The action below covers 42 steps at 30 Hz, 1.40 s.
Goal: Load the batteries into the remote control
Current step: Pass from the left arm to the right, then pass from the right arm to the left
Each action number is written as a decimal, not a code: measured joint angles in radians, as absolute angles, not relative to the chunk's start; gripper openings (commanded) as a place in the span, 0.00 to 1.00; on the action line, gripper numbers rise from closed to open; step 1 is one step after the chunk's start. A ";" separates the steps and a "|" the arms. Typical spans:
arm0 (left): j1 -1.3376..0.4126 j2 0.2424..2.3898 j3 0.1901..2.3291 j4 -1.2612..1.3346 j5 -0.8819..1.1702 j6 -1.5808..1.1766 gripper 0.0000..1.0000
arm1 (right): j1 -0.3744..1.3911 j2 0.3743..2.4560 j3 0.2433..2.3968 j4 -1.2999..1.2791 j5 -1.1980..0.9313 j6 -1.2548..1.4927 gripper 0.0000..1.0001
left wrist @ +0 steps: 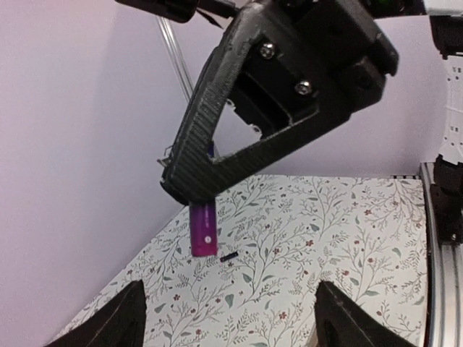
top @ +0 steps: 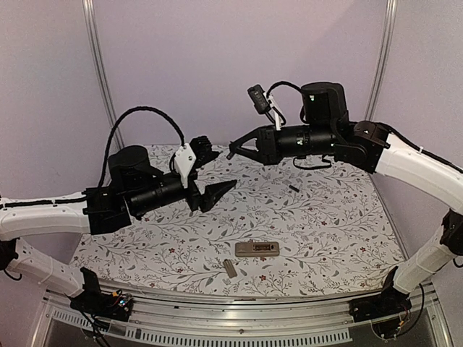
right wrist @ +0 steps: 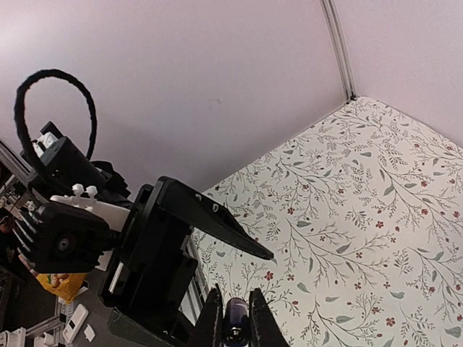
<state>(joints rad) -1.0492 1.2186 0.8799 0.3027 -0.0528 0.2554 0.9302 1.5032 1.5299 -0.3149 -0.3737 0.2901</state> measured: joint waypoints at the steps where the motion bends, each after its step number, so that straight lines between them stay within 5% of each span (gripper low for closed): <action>1: -1.049 1.192 0.841 0.340 -0.030 0.257 0.81 | 0.928 1.491 1.512 -0.285 -0.392 0.299 0.00; 9: -1.051 1.132 0.775 0.541 0.070 0.263 0.56 | 0.923 1.412 1.438 -0.023 -0.532 0.368 0.00; 18: -1.054 1.175 0.807 0.644 0.098 0.223 0.54 | 0.923 1.407 1.394 0.062 -0.561 0.408 0.00; 22: -1.054 1.205 0.831 0.677 0.108 0.192 0.36 | 0.923 1.407 1.393 0.076 -0.561 0.412 0.00; 29: -1.057 1.213 0.846 0.713 0.123 0.152 0.32 | 0.923 1.406 1.374 0.083 -0.561 0.412 0.00; 38: -1.058 1.239 0.863 0.719 0.120 0.133 0.01 | 0.923 1.404 1.365 0.083 -0.563 0.411 0.00; 41: -1.059 1.239 0.867 0.716 0.123 0.133 0.00 | 0.922 1.398 1.362 0.083 -0.565 0.411 0.00; 42: -1.060 1.239 0.869 0.715 0.122 0.128 0.00 | 0.922 1.396 1.361 0.083 -0.566 0.411 0.07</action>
<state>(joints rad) -1.0595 1.2392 0.8688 0.7147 0.1223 0.1284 0.9222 1.3964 1.3609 0.0830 -0.5655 0.4107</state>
